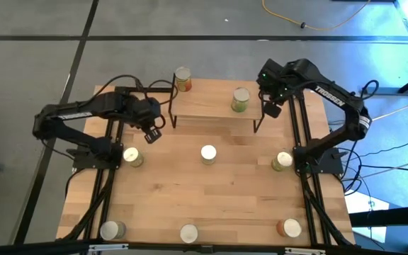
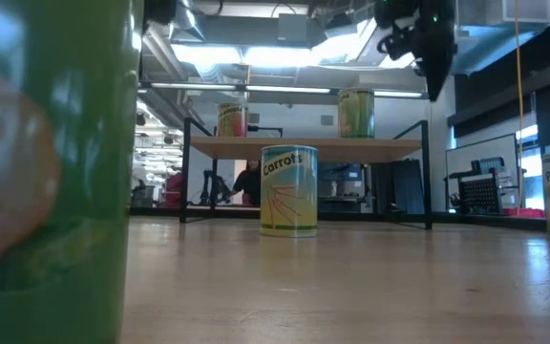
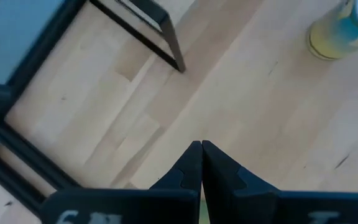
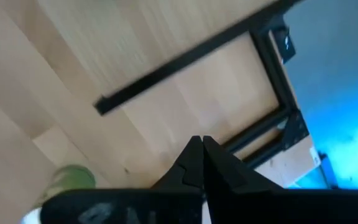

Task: Pick and place cans onto a shelf
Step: Adjust the shelf on the table

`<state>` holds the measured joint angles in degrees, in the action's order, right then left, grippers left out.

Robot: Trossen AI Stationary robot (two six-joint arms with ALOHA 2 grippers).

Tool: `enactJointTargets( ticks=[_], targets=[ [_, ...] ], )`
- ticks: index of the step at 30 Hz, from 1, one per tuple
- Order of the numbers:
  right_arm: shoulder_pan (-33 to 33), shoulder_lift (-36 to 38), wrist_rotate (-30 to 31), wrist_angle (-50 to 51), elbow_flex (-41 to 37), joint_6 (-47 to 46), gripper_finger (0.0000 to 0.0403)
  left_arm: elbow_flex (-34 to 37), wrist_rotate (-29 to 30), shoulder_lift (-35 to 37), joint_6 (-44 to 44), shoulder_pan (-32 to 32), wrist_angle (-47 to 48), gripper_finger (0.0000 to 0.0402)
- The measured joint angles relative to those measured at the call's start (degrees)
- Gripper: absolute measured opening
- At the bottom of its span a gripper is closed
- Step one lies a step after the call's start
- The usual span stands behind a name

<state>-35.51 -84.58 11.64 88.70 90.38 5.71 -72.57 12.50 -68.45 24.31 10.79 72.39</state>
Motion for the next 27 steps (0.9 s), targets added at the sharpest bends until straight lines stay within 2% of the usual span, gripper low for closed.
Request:
enactJointTargets(
  ticks=[6,12,16,27],
  targets=[
    [-2.37,0.0,-6.74,-8.07,-6.49,3.92,0.0001,2.17,-1.75,0.02,-1.09,1.71,-3.95,0.0],
    [-4.09,-0.03,-7.22,-13.29,-12.04,5.3,0.0,2.24,-2.47,0.02,-0.89,1.96,-4.56,0.0],
    [-4.52,-0.19,-10.46,-15.84,-12.73,6.79,0.0,2.24,-3.09,0.02,-0.87,1.96,-4.6,0.0],
    [-4.63,-1.93,-11.41,-22.82,-12.75,8.75,0.0,2.24,-3.2,0.02,-0.43,1.96,-4.65,0.0]
  ],
)
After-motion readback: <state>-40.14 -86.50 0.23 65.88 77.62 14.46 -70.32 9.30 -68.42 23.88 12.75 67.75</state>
